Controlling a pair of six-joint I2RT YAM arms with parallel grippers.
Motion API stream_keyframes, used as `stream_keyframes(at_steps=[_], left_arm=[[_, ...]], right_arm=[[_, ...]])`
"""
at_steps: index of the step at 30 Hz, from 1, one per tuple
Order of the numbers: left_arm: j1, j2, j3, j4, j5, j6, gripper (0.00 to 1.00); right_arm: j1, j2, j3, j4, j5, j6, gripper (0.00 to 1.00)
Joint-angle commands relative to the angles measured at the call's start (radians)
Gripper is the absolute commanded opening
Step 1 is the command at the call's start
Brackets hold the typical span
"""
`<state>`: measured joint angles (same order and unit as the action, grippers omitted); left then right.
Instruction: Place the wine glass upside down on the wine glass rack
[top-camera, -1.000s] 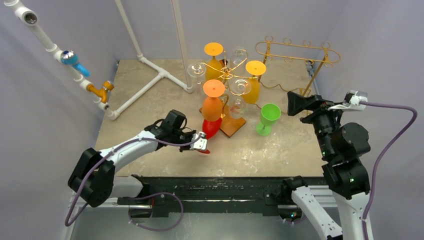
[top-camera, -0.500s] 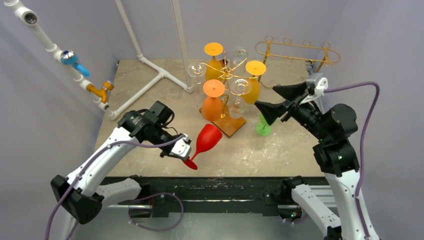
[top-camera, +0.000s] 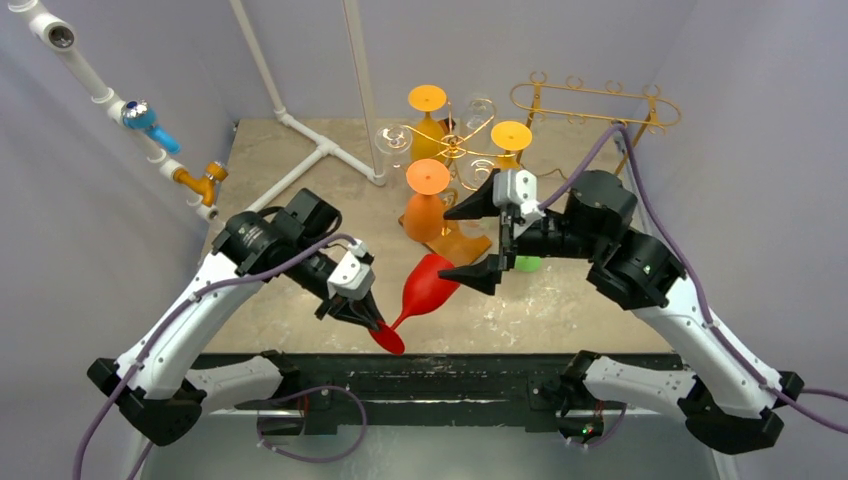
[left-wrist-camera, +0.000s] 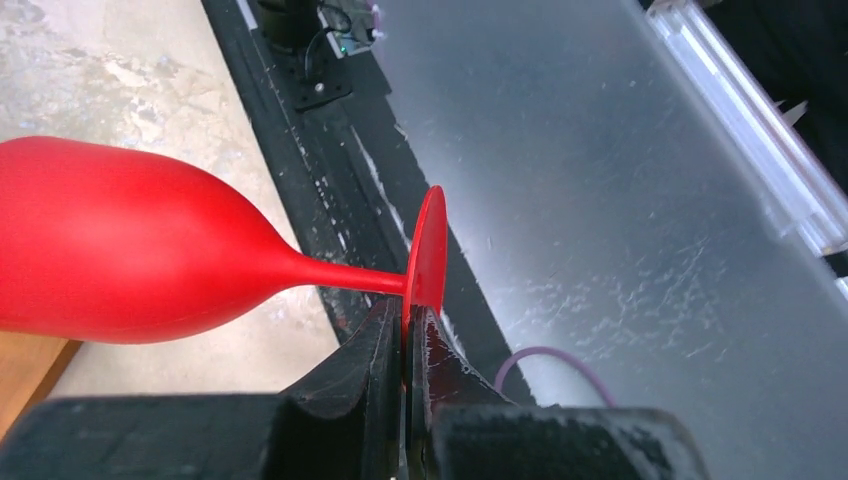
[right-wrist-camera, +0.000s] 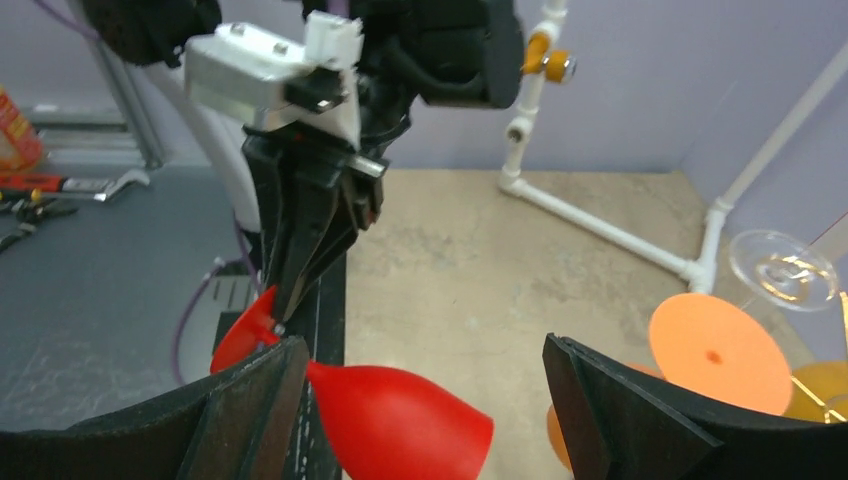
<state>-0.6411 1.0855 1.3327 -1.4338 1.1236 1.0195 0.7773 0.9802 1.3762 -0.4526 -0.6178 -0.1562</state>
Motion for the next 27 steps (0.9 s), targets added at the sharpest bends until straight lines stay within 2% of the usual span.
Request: stream_keyframes(at_steps=[1,7,13,20,27], left_arm=[[-0.016,0.031,0.089,-0.002,0.145,-0.125,0.00],[-0.027,0.038,0.138,-0.002,0.183,-0.213,0.00],[-0.028,0.038,0.197,-0.001,0.219,-0.275,0.00],[-0.028,0.049,0.255,0.004,0.249,-0.342,0.00],[-0.028,0.039,0.253,0.166,0.312,-0.522,0.00]], right_arm=[[0.068,0.034,0.086,-0.146,0.058,-0.125,0.99],[0.209,0.071,0.064,-0.261,0.129,-0.172,0.99],[0.338,0.051,-0.045,-0.220,0.186,-0.129,0.99],[0.432,0.063,-0.121,-0.203,0.303,-0.102,0.99],[0.449,0.057,-0.250,-0.017,0.489,-0.058,0.99]])
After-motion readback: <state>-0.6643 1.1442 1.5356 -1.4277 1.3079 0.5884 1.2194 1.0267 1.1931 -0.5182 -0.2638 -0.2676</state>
